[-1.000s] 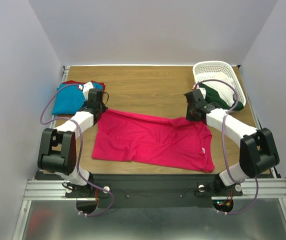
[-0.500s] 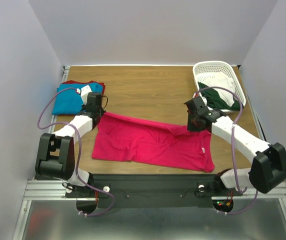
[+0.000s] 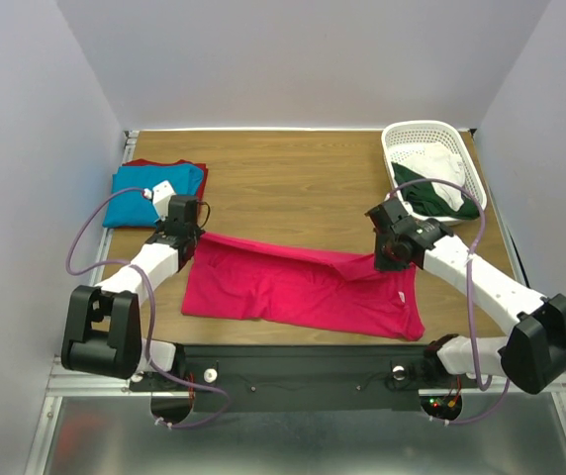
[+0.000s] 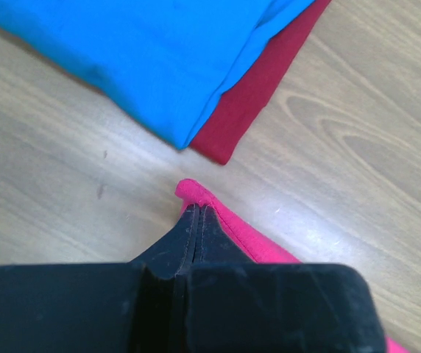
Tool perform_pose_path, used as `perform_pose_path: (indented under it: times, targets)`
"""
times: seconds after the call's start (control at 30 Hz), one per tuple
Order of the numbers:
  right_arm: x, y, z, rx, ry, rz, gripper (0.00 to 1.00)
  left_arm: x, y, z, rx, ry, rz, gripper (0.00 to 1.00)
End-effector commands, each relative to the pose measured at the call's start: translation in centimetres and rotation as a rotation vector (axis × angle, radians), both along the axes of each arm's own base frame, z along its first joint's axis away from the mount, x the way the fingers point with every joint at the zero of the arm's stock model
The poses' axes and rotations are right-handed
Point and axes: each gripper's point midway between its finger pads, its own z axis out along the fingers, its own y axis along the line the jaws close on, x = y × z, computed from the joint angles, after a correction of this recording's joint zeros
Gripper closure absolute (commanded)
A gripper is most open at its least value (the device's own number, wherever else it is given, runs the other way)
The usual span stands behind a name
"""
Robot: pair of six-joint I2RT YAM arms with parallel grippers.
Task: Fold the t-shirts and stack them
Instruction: Fold the tshirt
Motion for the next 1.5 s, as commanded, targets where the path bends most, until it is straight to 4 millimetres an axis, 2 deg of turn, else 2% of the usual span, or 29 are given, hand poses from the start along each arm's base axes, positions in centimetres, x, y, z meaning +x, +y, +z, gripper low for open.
perform_pose_path:
  times: [0.0,0.3,0.5,0.7,0.73,0.8,0.83,0.87,0.93,0.97,1.0,1.03,1.1,1.13,1.2,1.23,1.3,1.33,1.37,1.4,1.47]
  targets:
    - [-1.7,-0.5,0.3,-0.014,0.027,0.002,1.00,-1.0,1.1,1.1,0.011,-0.040,0.060,1.00]
    - [-3.4,-1.0,0.3,-0.034,0.049,0.004,1.00,-2.4,0.0,1.9,-0.032,-0.068,0.049,1.00]
    - [-4.1,-0.6,0.3,-0.022,0.056,0.020,1.00,-4.5,-0.6,0.0,-0.052,0.008,0.037,1.00]
    - [-4.9,0.0,0.0,-0.019,0.075,0.040,0.99,-6.4,-0.9,-0.3,-0.091,0.025,0.034,0.99]
    - [-5.0,0.1,0.0,-0.016,0.077,0.044,0.98,-6.8,-0.8,0.2,-0.097,0.014,0.037,0.98]
    - [-5.2,0.2,0.1,-0.010,0.080,0.047,0.76,-7.3,-0.7,0.7,-0.111,-0.007,0.048,0.85]
    - [-5.4,0.3,0.1,-0.009,0.083,0.049,0.52,-7.5,-0.6,1.6,-0.123,-0.044,0.054,0.78]
    - [-5.5,0.4,0.3,-0.006,0.081,0.051,0.44,-7.5,-0.6,2.2,-0.130,-0.066,0.058,0.63]
    - [-5.6,0.1,0.7,-0.014,0.076,0.051,0.33,-7.4,-0.5,3.9,-0.144,-0.113,0.063,0.47]
    - [-5.6,0.0,0.9,-0.018,0.071,0.053,0.27,-7.5,-0.4,4.9,-0.149,-0.139,0.067,0.35]
    - [-5.6,-0.1,1.1,-0.022,0.066,0.051,0.25,-7.3,-0.5,5.6,-0.153,-0.157,0.065,0.32]
    - [-5.3,-0.3,1.5,-0.029,0.051,0.045,0.19,-7.1,-0.5,6.6,-0.161,-0.188,0.065,0.30]
    - [-4.7,-0.2,1.6,-0.032,0.023,0.043,0.17,-6.7,-0.9,7.4,-0.171,-0.212,0.056,0.25]
    - [-4.5,-0.2,1.3,-0.043,0.024,0.038,0.16,-6.1,-1.3,7.9,-0.182,-0.240,0.040,0.23]
    - [-3.4,0.6,0.7,-0.021,-0.004,0.041,0.14,-5.2,-2.6,7.2,-0.193,-0.223,0.000,0.20]
    - [-3.3,0.9,-0.5,-0.031,0.016,0.048,0.13,-4.4,-3.8,6.3,-0.206,-0.204,-0.034,0.19]
    - [-2.1,1.3,-1.1,-0.036,-0.007,0.045,0.13,-3.9,-6.5,5.4,-0.217,-0.175,-0.104,0.17]
    - [-1.7,1.4,-1.5,-0.046,-0.011,0.041,0.12,-3.3,-7.9,5.7,-0.227,-0.183,-0.131,0.16]
    - [-1.1,1.5,-1.5,-0.052,-0.023,0.035,0.11,-3.0,-9.1,4.0,-0.216,-0.131,-0.151,0.15]
    - [-0.7,1.6,-2.0,-0.071,-0.018,0.029,0.11,-3.0,-11.4,3.8,-0.224,-0.127,-0.210,0.14]
    - [0.7,1.7,-2.0,-0.090,-0.052,0.009,0.11,-2.1,-14.1,3.0,-0.236,-0.104,-0.266,0.13]
